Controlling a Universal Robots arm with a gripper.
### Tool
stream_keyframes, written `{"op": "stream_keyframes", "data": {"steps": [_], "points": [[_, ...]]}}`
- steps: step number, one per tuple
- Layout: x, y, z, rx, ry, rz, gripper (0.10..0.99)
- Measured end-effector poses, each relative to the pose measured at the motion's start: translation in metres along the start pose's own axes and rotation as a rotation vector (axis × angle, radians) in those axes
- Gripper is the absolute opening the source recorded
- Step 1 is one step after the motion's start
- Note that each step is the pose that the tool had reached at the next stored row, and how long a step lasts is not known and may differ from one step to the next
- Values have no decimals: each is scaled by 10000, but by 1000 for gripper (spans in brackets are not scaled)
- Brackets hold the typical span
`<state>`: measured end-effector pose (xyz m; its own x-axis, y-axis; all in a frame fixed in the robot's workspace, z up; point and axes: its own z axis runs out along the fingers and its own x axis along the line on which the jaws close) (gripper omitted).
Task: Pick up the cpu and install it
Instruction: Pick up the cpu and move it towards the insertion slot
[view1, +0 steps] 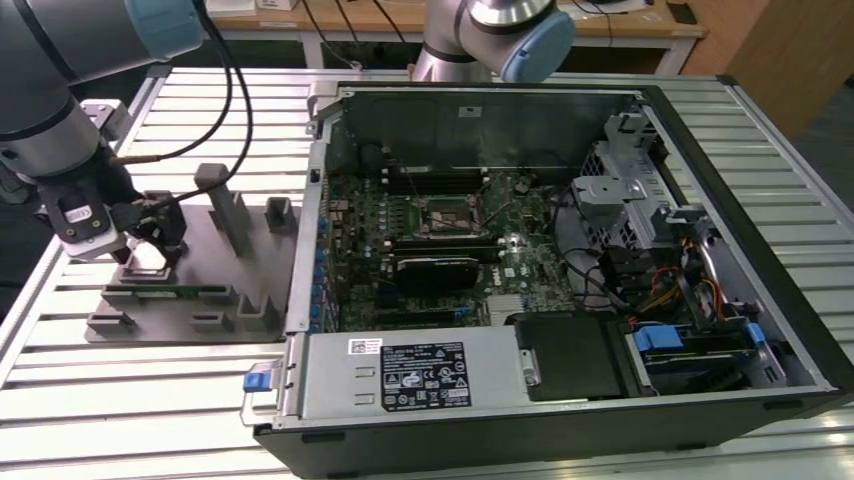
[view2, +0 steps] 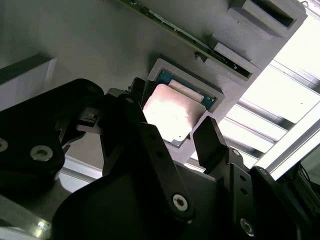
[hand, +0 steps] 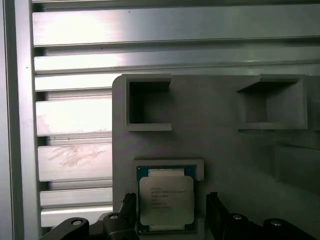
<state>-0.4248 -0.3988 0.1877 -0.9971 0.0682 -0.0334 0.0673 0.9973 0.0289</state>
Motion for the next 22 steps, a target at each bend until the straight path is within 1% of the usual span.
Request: {"op": "stream_keyframes", "data": {"steps": [8, 14, 22], "points": [[5, 32, 31, 0, 0, -10, 663], [39, 38, 42, 2, 0, -10, 663], [43, 39, 43, 1, -1, -11, 663]]}}
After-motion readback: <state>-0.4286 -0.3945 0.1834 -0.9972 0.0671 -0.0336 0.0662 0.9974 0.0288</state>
